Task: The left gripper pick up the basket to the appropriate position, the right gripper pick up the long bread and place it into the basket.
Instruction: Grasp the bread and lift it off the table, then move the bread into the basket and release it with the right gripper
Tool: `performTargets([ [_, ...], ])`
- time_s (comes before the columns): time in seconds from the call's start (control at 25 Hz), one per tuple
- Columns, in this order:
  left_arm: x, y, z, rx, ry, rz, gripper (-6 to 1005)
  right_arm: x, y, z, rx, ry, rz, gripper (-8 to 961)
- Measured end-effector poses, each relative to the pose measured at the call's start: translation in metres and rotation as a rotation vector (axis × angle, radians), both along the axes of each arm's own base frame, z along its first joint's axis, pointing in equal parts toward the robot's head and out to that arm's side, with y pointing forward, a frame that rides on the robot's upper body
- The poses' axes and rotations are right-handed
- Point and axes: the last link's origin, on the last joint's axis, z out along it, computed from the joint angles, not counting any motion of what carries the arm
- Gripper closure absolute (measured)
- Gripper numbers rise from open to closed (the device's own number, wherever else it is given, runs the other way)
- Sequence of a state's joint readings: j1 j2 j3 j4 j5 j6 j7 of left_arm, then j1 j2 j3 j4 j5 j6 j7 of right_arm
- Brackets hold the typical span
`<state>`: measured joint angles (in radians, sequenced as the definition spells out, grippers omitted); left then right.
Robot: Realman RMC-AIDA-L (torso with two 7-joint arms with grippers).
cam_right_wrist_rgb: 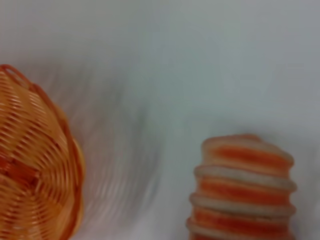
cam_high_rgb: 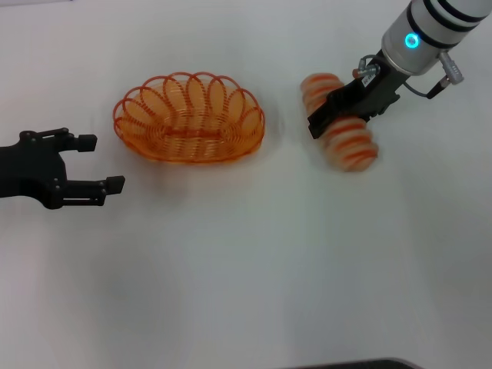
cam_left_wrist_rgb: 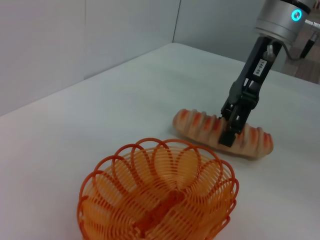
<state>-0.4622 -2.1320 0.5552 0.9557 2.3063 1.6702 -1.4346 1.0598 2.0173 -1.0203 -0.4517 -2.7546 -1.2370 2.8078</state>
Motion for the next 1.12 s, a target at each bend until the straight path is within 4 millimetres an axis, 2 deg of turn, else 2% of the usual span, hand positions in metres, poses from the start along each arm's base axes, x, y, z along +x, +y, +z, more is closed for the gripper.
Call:
performTargets([
  [0.4, 0.001, 0.0, 0.0, 0.005, -0.005, 0.0, 115, 0.001, 0.002, 0.004, 0.028, -0.035, -0.015, 109],
  [0.6, 0.001, 0.001, 0.0, 0.007, -0.008, 0.003, 115, -0.004, 0.009, 0.013, 0.067, -0.021, 0.019, 142],
  [0.72, 0.001, 0.001, 0.001, 0.013, -0.011, 0.006, 116, -0.021, 0.013, 0.023, 0.052, -0.016, 0.128, 185],
  [0.92, 0.002, 0.002, 0.004, 0.022, -0.024, 0.007, 116, -0.067, 0.022, 0.047, 0.0, -0.045, 0.443, 239],
  [1.12, 0.004, 0.003, 0.004, 0.024, -0.033, 0.004, 116, -0.103, 0.022, 0.043, -0.16, -0.069, 0.711, 281],
])
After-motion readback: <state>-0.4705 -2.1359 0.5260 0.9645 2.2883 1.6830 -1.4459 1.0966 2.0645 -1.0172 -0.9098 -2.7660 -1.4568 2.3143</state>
